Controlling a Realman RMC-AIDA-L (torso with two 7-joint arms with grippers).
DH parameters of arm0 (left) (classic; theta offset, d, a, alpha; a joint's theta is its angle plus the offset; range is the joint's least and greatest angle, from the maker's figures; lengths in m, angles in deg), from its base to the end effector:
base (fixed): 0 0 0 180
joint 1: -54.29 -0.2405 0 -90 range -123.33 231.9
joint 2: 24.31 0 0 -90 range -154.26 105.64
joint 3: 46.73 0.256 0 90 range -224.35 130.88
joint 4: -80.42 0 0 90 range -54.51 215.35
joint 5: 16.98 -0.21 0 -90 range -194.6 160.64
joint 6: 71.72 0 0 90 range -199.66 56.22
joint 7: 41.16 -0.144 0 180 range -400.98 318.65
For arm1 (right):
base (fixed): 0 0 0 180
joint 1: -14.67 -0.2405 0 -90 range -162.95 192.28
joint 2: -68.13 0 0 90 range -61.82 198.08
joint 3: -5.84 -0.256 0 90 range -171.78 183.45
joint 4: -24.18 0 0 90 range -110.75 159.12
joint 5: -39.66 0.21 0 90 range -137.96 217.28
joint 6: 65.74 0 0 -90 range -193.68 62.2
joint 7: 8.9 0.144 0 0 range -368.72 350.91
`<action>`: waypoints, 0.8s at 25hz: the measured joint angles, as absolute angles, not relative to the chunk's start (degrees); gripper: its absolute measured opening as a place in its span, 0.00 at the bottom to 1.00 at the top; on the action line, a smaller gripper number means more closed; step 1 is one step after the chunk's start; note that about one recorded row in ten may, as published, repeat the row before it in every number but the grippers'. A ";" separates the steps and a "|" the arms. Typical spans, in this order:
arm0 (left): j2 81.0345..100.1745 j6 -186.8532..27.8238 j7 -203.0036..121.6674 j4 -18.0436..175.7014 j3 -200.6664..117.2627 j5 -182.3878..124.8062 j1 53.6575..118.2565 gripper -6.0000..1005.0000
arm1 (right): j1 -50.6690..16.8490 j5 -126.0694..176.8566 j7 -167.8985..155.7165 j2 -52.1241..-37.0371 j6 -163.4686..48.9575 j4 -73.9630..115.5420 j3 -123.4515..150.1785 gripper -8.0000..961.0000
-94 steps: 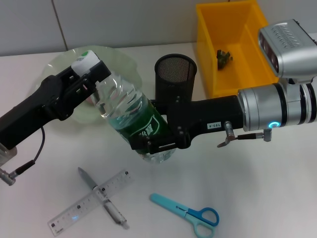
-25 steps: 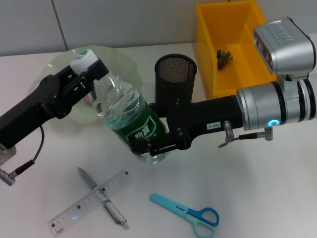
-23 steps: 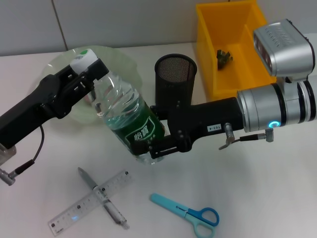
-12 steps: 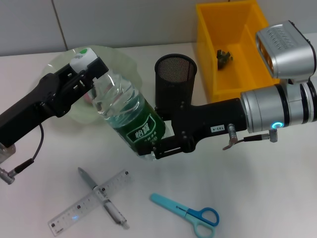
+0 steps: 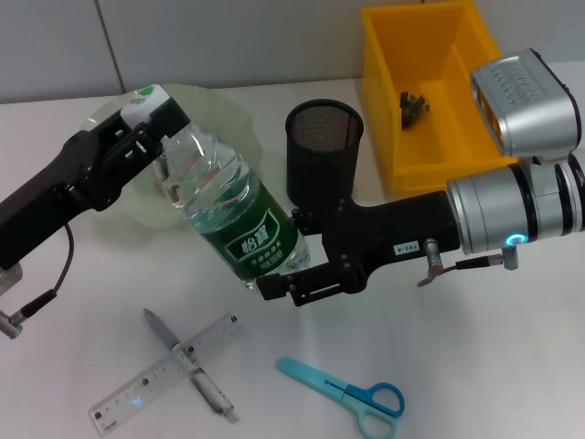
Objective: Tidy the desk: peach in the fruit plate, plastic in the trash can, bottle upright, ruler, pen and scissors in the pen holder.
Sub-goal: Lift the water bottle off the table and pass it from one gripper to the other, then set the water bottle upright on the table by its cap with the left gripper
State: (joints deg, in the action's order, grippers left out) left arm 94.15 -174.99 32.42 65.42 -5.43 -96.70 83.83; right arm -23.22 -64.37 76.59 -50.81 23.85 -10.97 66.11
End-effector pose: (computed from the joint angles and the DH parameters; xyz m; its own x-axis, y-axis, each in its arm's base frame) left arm -0.2318 0.3035 0.0063 0.2480 0.2856 0.9257 0.5122 -0.8497 0.1249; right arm 0.1890 0.3372 -0.0424 0.8394 -0.3192 -0.4399 -0.3049 -0.9466 0.1052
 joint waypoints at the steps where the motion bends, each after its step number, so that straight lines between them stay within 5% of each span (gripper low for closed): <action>1: 94.15 -175.00 32.43 65.42 -5.43 -96.69 83.81 0.45 | -23.22 -64.50 76.59 -50.81 23.89 -10.97 66.12 0.79; 20: 94.03 -175.00 33.04 64.94 -5.51 -96.31 83.73 0.44 | -23.11 -66.70 77.32 -50.87 23.36 -10.57 66.16 0.79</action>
State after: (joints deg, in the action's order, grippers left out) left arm 94.03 -175.00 33.04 64.94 -5.51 -96.31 83.73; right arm -23.11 -66.70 77.32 -50.87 23.36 -10.57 66.16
